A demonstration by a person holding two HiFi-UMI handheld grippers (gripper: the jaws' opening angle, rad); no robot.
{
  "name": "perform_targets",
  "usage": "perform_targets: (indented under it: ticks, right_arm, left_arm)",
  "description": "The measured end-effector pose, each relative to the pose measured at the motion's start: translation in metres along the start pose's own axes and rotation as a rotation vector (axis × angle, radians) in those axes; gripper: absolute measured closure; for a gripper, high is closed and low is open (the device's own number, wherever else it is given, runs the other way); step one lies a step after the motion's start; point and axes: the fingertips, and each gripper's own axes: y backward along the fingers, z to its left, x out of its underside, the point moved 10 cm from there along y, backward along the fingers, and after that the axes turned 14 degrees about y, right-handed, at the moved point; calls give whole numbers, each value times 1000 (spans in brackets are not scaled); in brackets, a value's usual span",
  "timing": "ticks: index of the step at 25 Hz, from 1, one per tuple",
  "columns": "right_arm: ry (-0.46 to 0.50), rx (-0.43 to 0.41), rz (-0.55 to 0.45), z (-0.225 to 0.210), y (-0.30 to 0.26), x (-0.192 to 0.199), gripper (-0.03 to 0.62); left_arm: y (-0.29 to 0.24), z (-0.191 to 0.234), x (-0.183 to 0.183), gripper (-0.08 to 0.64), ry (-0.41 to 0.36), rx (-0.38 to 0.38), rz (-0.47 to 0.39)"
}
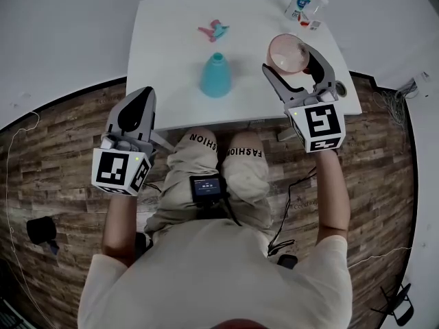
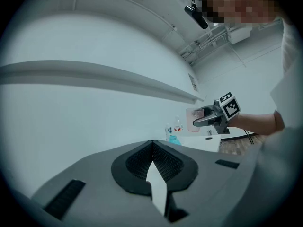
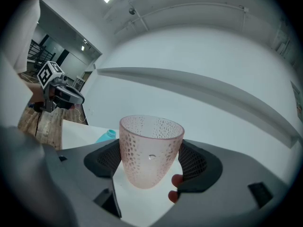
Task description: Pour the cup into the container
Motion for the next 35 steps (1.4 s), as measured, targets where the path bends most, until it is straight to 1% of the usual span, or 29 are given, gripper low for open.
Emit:
perform_targets:
  ticks: [10,27,35]
  right_arm:
    - [-39,-12,7,1,1,5,218]
    - [-82,-24,17,7,3,15,218]
    - [-109,-12,27,7,7,22,218]
  left_arm:
    - [5,3,-3,549,-13,-11,1]
    - [3,-1,-2,549,-19,0,15]
    - [5,-2,1,549,-19,-10,20]
